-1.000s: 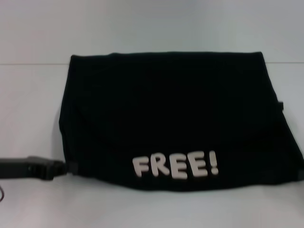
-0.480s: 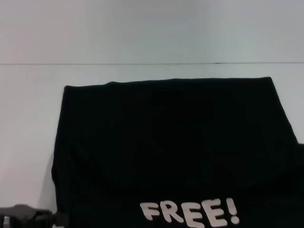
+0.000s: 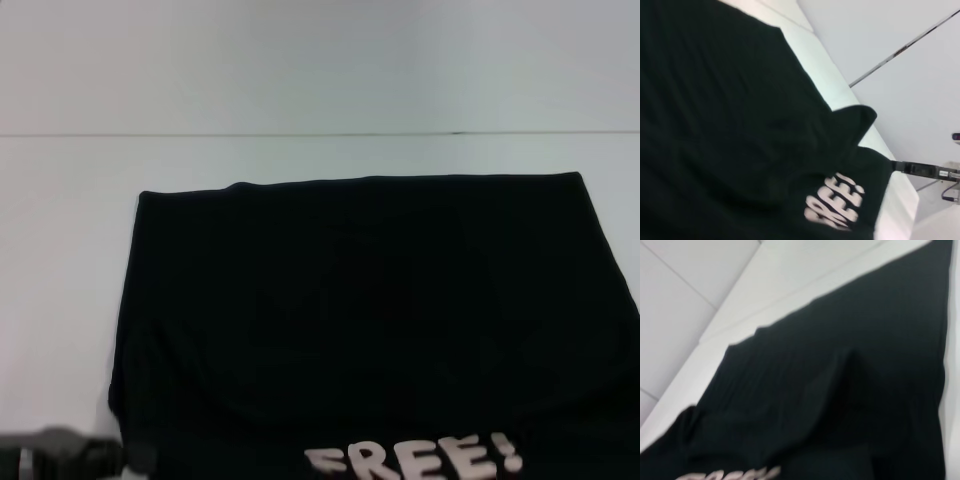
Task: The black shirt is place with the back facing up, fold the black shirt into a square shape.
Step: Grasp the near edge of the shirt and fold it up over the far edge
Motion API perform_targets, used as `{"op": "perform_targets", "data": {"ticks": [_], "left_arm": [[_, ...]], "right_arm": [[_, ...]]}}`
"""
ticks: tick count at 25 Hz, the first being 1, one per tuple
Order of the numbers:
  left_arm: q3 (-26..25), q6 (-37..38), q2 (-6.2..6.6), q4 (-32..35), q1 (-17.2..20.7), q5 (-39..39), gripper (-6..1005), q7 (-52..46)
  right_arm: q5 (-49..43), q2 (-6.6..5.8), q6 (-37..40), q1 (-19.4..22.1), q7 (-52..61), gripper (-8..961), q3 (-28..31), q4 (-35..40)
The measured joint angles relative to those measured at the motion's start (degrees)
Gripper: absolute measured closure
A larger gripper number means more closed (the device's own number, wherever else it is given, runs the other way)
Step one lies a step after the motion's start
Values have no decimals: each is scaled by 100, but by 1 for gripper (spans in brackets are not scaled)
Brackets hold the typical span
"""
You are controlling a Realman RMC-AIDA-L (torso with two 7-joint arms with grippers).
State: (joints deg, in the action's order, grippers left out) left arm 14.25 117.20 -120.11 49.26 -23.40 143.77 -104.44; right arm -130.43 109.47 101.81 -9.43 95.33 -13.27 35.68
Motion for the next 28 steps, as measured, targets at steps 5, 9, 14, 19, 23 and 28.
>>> {"op": "perform_targets", "data": {"ticks": [5,9,14,19,23,28], "left_arm": [[-175,-575,289,-251,-734,-34,998,-193],[-216,-1591,571,-812,-1333,-88,999,-425],[-59,-3188,754,-1408,-1981,-94,999,-711],[31,-4441,768,-1686,-2344,-94,998,-788],[297,-5420,721,-1874,-2463,-95,998,-789],[462,-6255,642,-1989,-2534,-142,998,-756]], "right_arm": [[5,-68,-189,-576,115,954,340,0],[0,-96,-612,-1119,372,954,358,-28],[-30,-96,-1399,-1835,756,954,233,-110],[-38,-158,-2599,-2463,1270,953,-285,-461],[-41,-182,-3591,-2922,1542,953,-797,-858],[-43,-121,-4604,-3341,1702,953,-1229,-1157]]}}
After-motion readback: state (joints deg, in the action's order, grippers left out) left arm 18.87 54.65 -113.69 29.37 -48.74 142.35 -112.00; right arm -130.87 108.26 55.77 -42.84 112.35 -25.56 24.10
